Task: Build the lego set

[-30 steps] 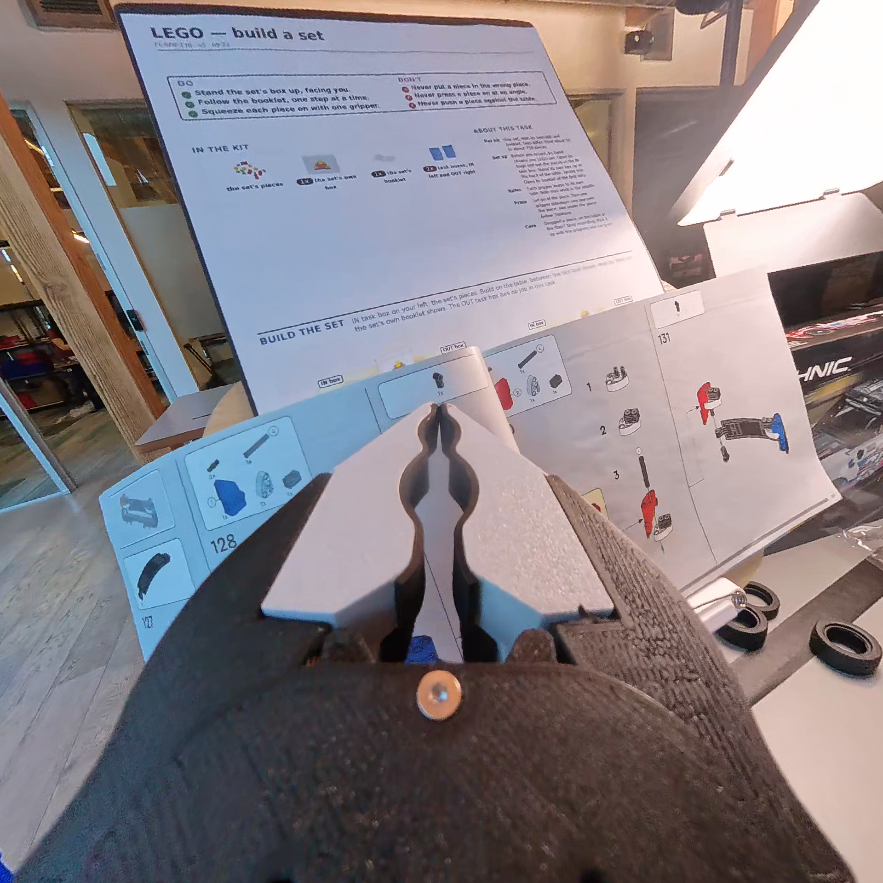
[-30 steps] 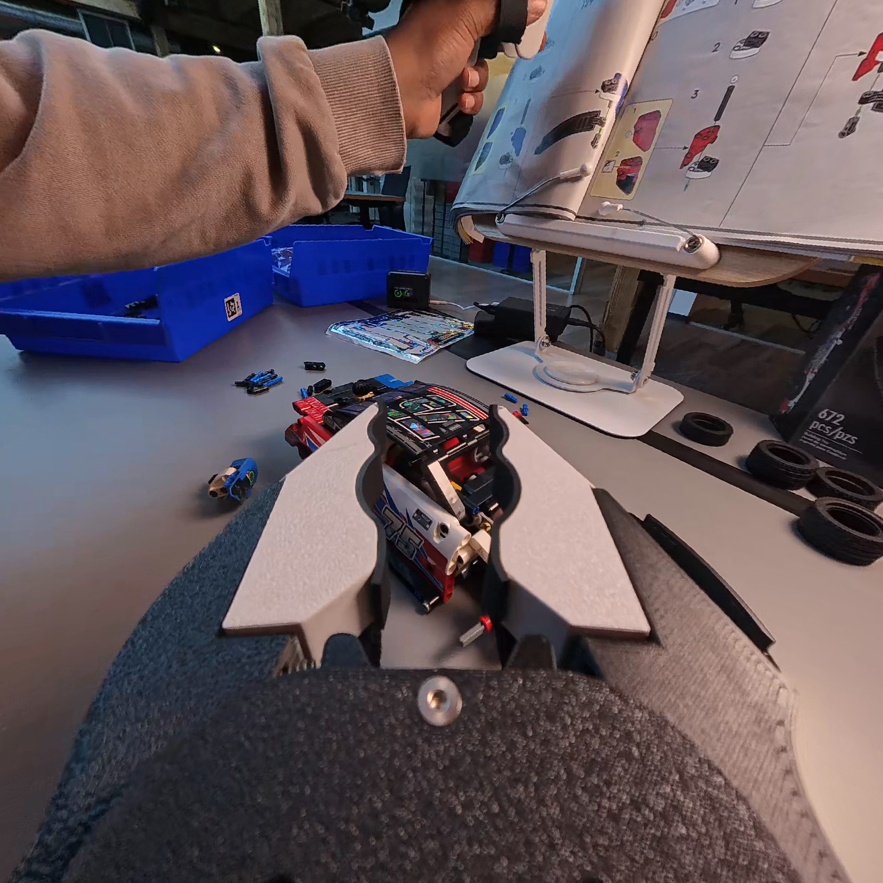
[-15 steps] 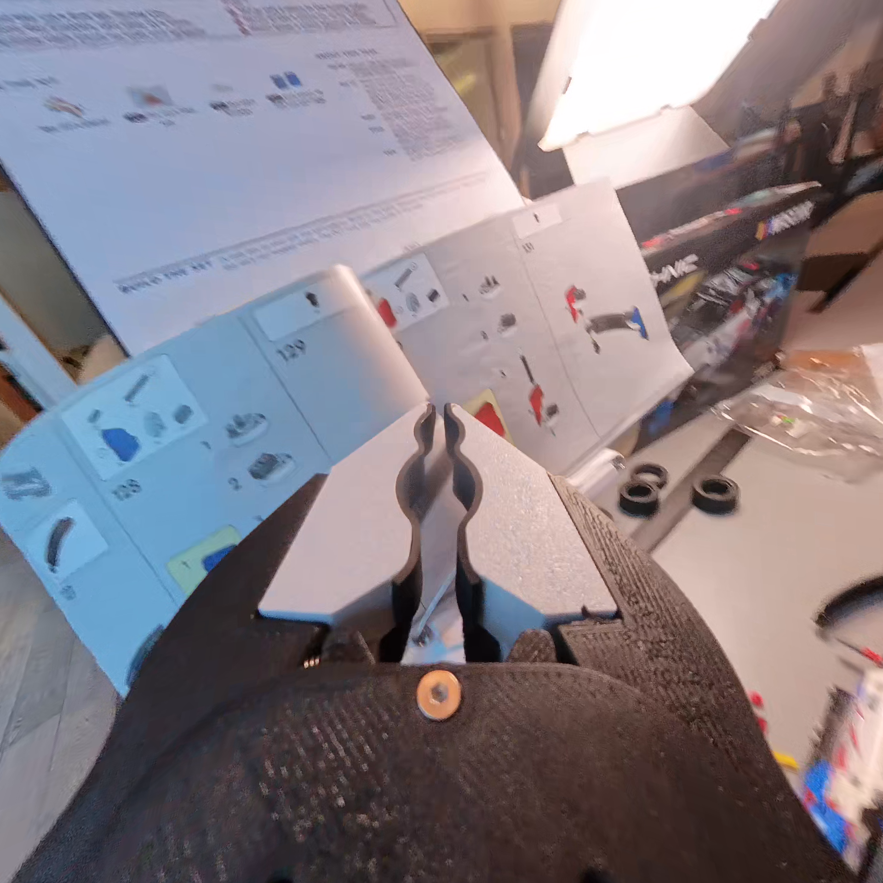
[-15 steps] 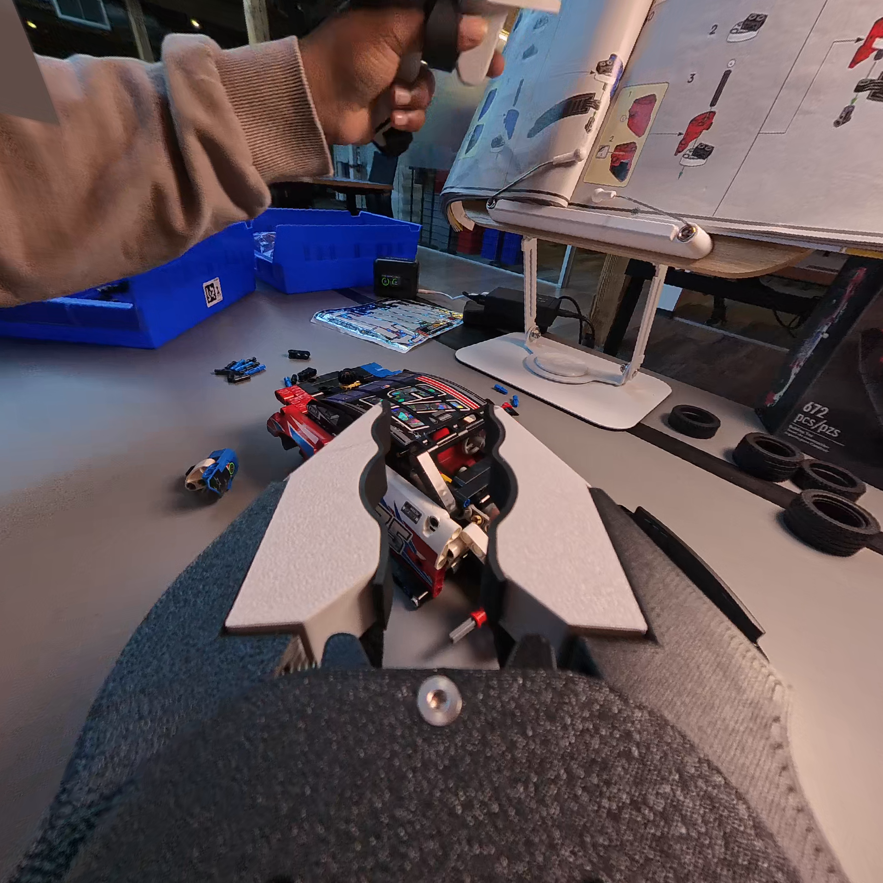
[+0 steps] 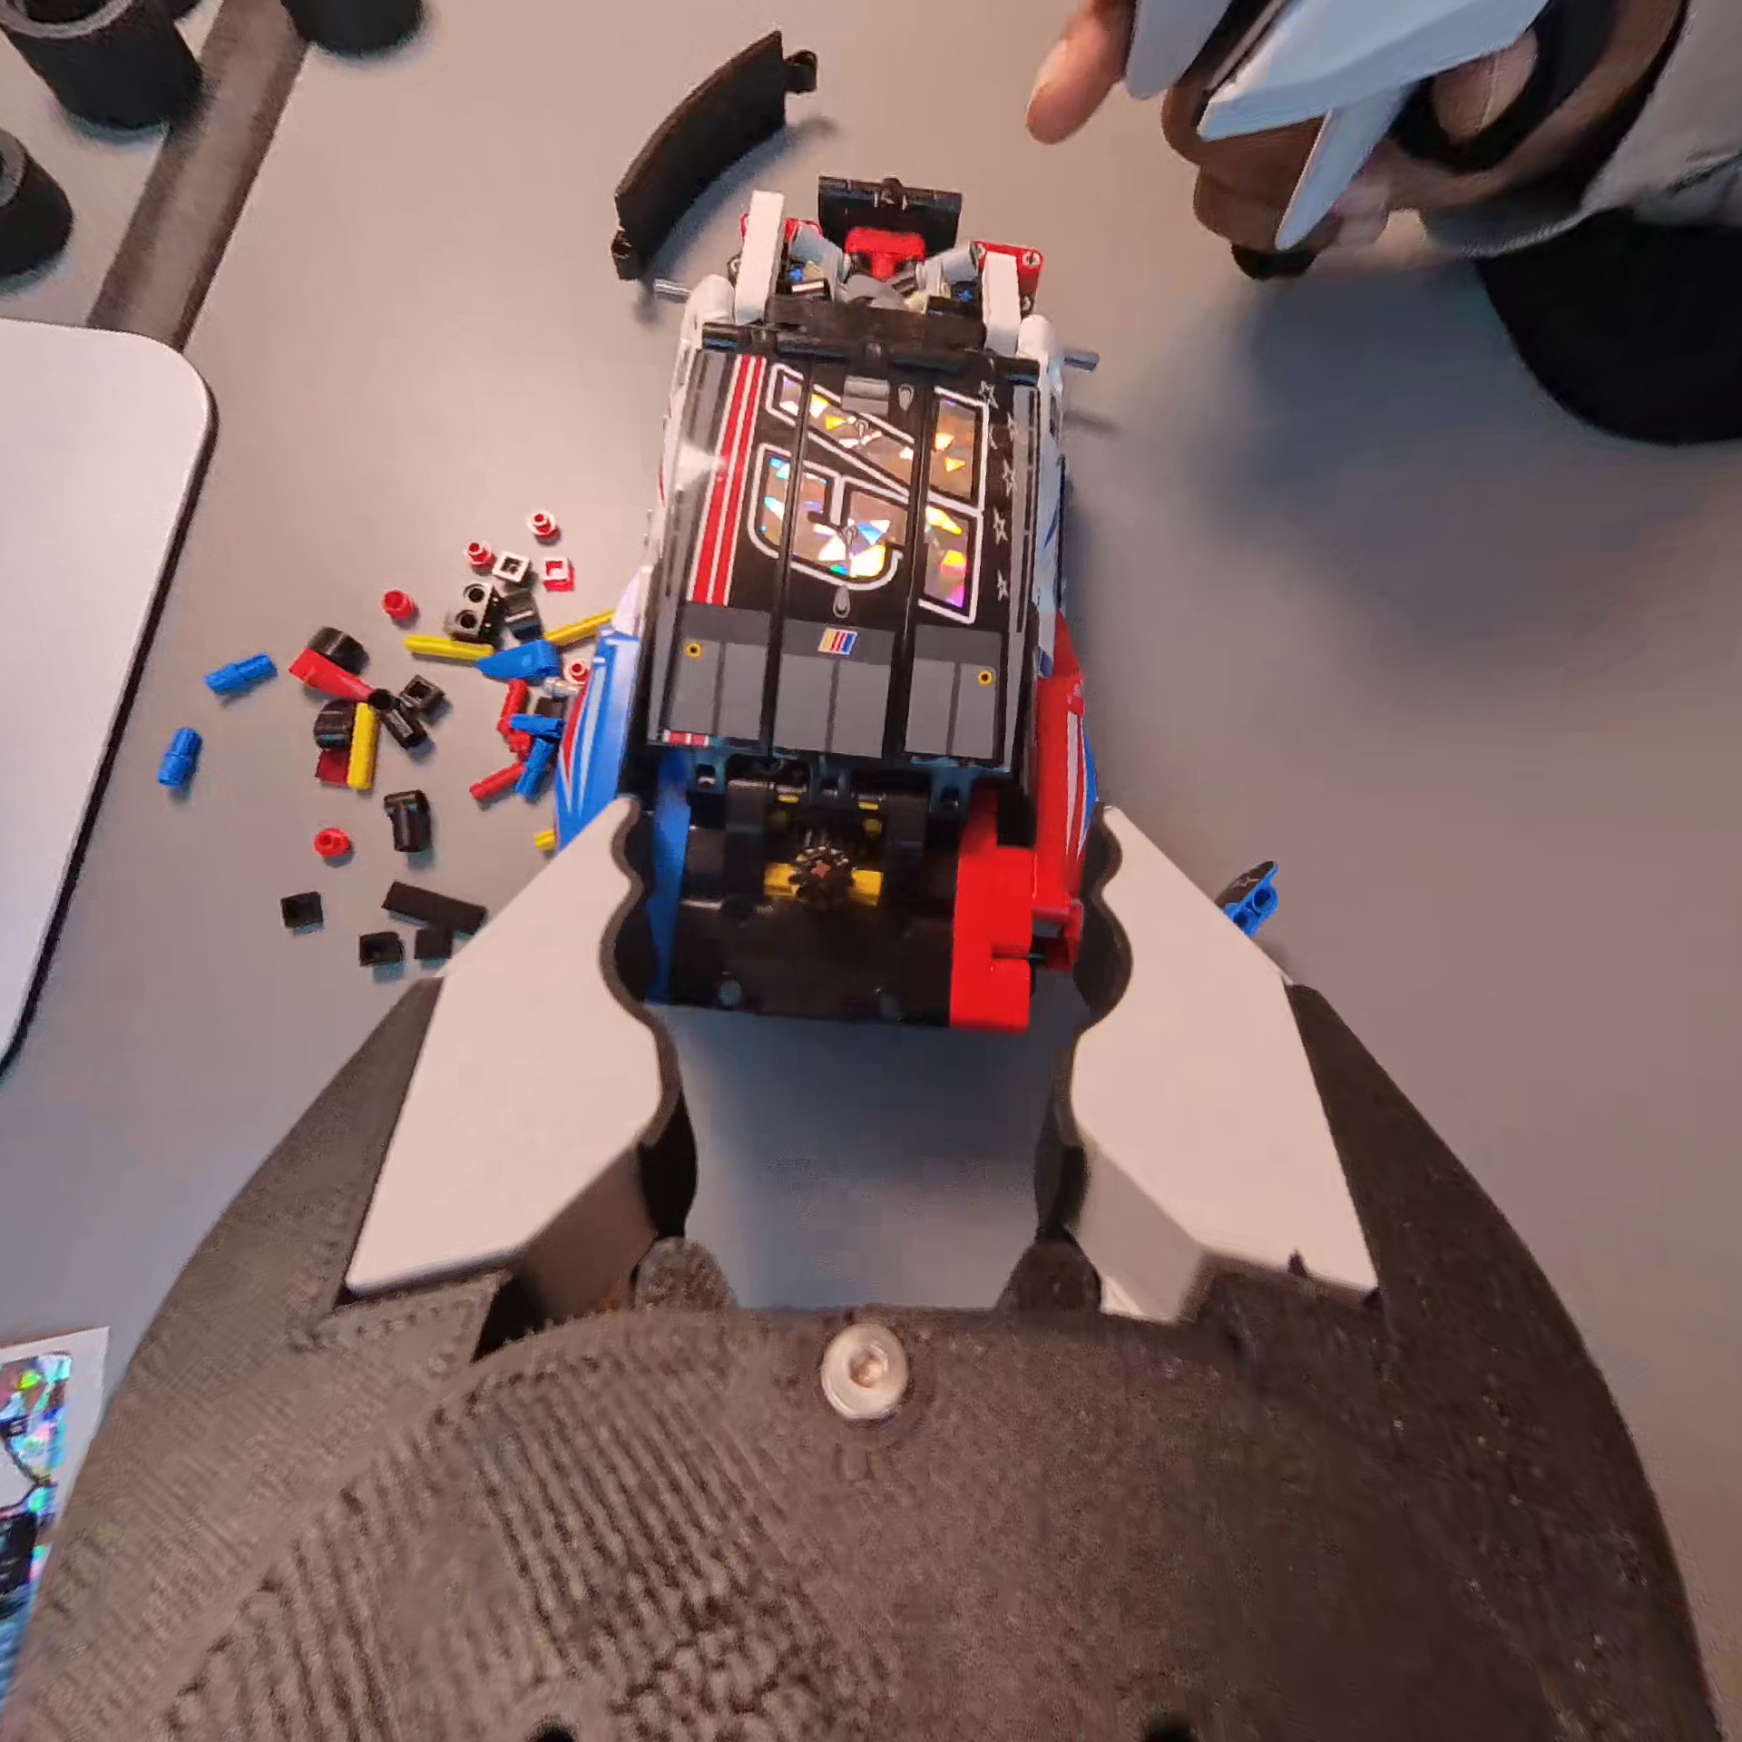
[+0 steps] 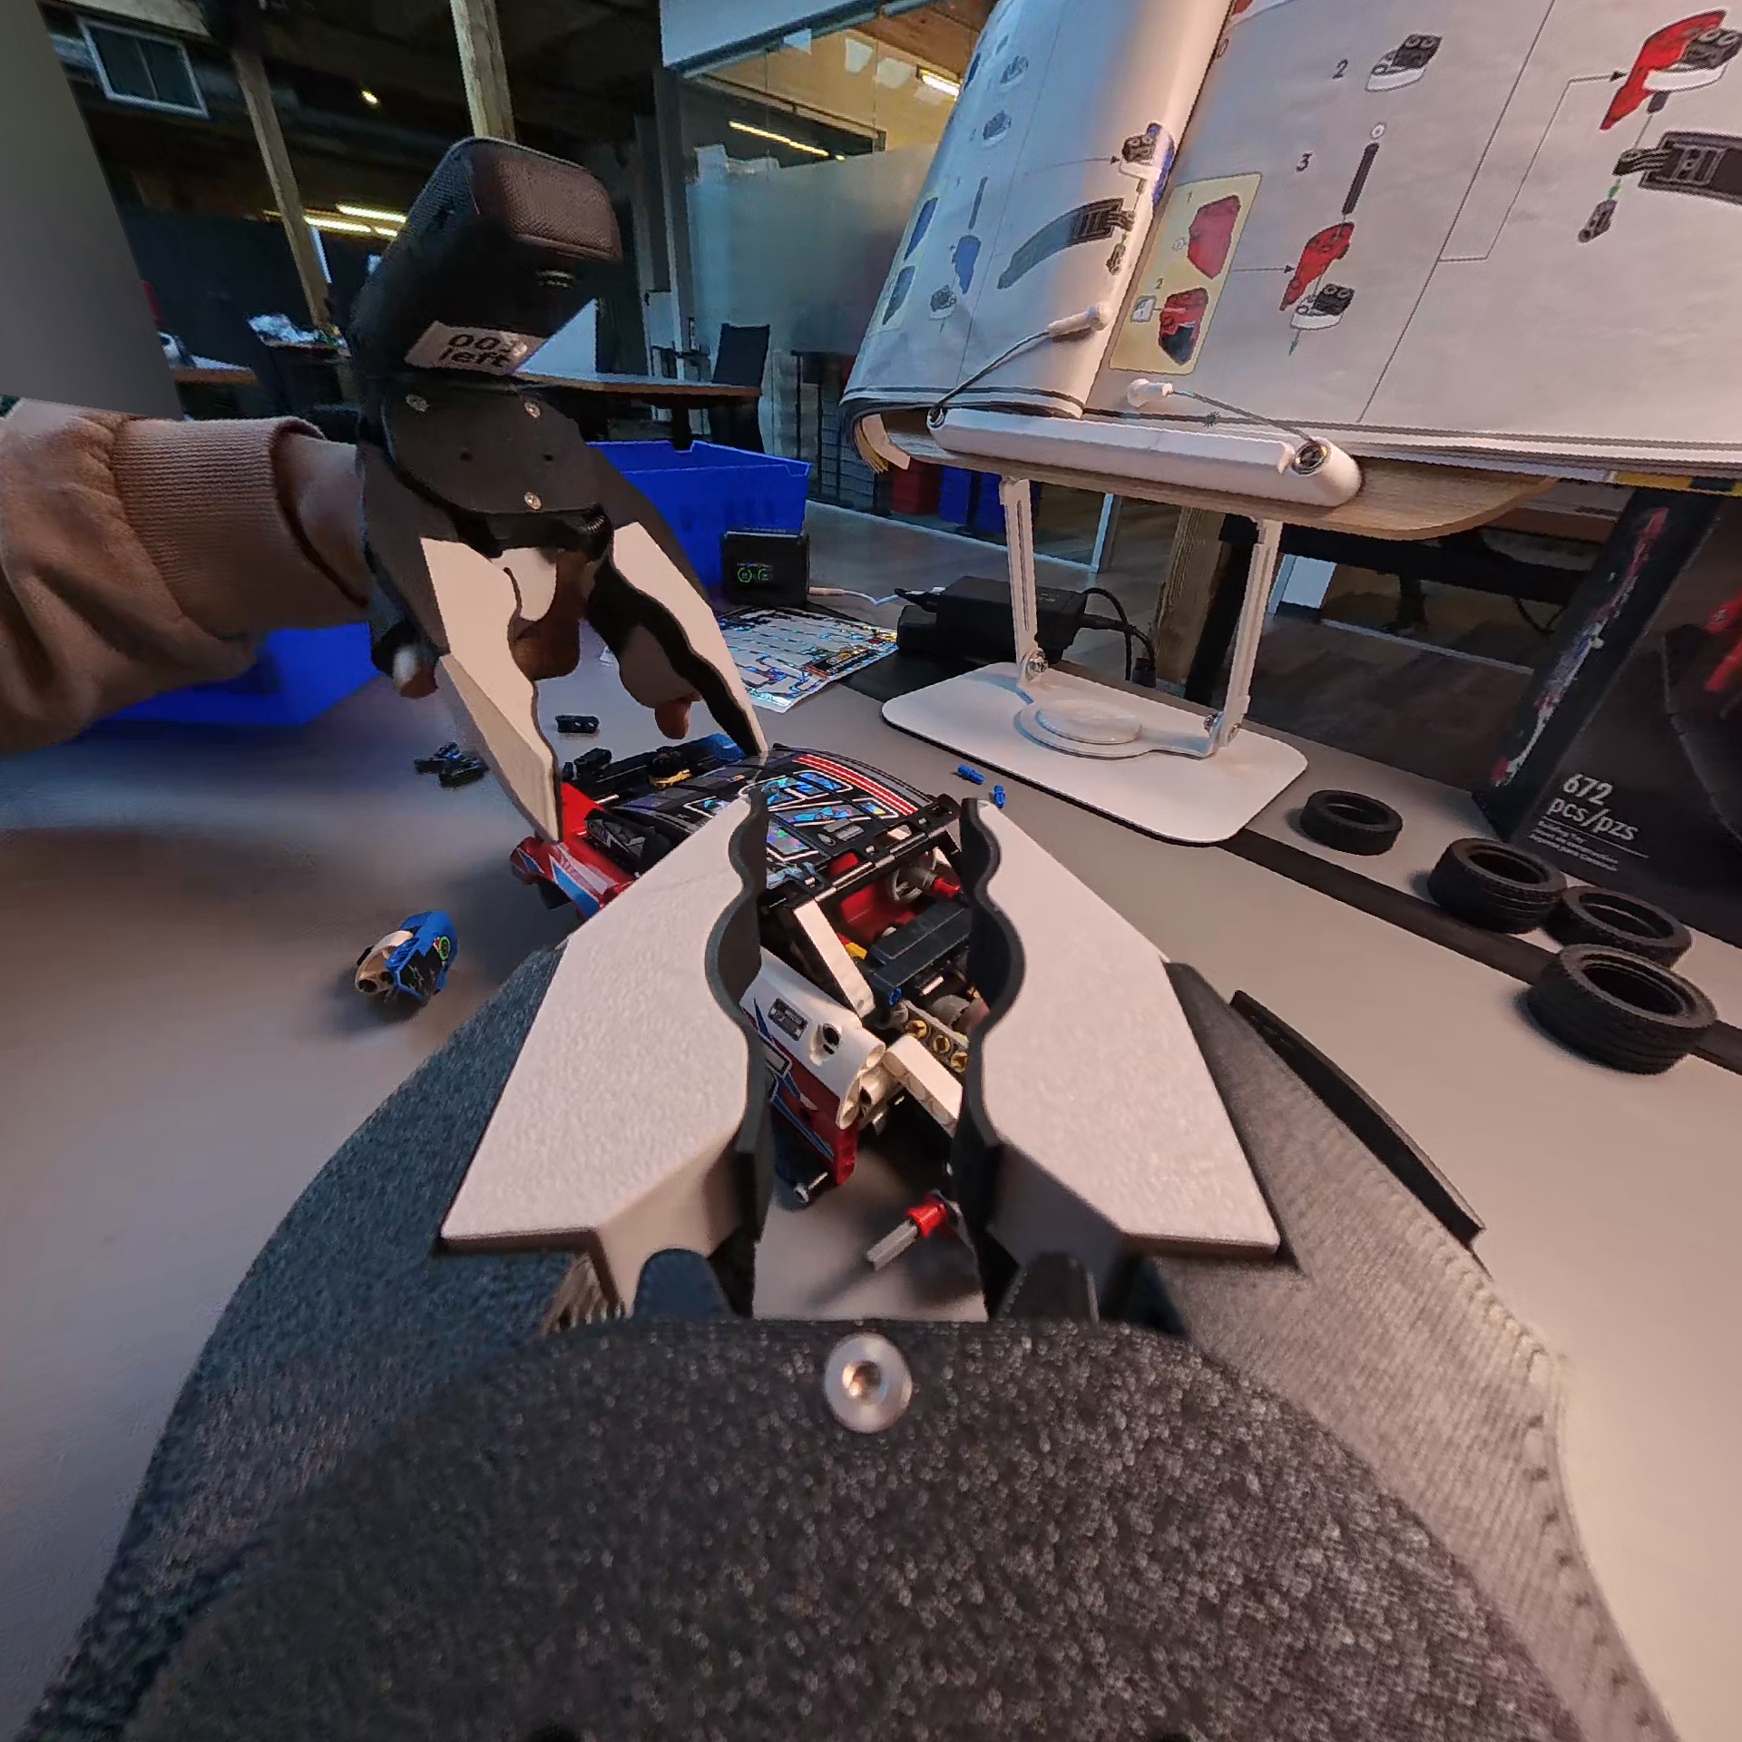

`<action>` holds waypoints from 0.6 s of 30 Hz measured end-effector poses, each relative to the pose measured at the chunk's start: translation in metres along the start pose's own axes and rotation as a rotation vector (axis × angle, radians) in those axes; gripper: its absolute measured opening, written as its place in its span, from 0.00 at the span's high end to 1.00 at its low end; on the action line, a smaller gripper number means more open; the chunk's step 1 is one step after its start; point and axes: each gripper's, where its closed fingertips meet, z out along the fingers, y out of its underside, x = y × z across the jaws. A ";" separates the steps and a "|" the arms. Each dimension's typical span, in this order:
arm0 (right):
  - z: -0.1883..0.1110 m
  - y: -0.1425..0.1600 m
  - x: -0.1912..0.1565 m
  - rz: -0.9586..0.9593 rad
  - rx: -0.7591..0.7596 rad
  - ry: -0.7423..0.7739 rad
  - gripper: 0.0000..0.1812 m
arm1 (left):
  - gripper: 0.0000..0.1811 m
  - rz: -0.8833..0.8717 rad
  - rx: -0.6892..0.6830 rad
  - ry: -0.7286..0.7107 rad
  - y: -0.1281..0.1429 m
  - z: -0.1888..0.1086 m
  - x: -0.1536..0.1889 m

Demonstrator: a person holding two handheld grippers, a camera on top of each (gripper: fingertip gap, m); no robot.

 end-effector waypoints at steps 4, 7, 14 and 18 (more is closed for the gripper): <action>-0.004 -0.003 0.001 -0.010 0.007 0.011 0.79 | 0.61 0.040 -0.018 0.004 -0.001 0.001 0.006; -0.006 -0.005 0.003 -0.004 0.018 0.017 0.80 | 0.65 0.050 -0.012 0.005 -0.001 0.001 0.013; -0.006 -0.007 0.002 0.019 0.031 -0.006 0.80 | 0.67 0.047 0.027 0.081 -0.006 -0.006 0.018; -0.006 -0.007 0.003 0.030 0.030 -0.010 0.80 | 0.74 -0.167 0.166 0.033 -0.032 -0.015 -0.038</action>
